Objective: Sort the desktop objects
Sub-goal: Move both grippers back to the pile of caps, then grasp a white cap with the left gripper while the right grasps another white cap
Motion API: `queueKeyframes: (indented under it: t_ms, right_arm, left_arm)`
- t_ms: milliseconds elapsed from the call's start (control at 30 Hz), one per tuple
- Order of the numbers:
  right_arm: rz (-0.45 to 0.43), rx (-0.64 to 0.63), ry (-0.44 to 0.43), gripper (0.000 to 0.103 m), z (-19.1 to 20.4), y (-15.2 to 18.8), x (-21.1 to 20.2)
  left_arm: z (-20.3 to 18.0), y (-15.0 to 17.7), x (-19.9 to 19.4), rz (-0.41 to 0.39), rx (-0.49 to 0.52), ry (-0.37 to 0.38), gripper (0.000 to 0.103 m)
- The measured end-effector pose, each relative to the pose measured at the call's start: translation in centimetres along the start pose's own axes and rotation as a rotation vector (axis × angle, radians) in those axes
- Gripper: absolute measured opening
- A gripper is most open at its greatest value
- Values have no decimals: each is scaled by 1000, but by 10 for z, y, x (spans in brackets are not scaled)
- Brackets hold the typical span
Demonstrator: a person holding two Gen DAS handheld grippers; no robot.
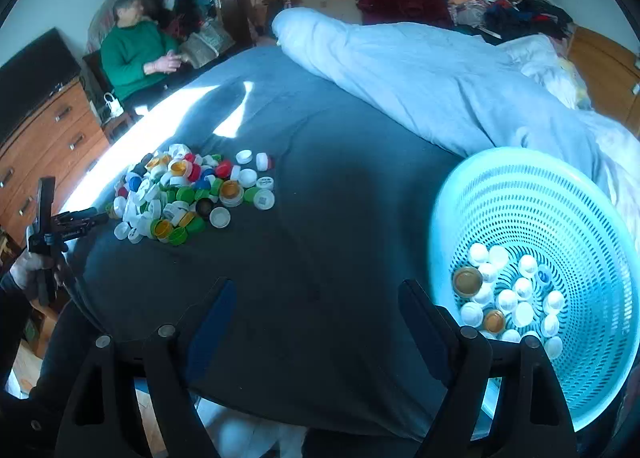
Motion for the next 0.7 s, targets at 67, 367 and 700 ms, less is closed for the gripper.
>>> queueKeyframes:
  t_ms: [67,367,700]
  right_arm:
    - [12,-13,0,87,11,-3,4]
    - [63,-73,-44,79,61,-4,19]
    - [77,-101,-106,74,92,2,19]
  left_arm:
    - [7,-4,5,-5,3,13,49]
    - [12,-18,-29,-141,-30,77,26]
    - [31,27,-52,-13,-80,5,26]
Point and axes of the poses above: each gripper's, at about its wrist camera, not at the fingertips, and x roughly the way its jaws point, z to its left, y to its underside, the point moved 9 cm from there along x, roughly the way its jaws point, and after that the axes turned 15 degrees about y, right-handed, at the moved point
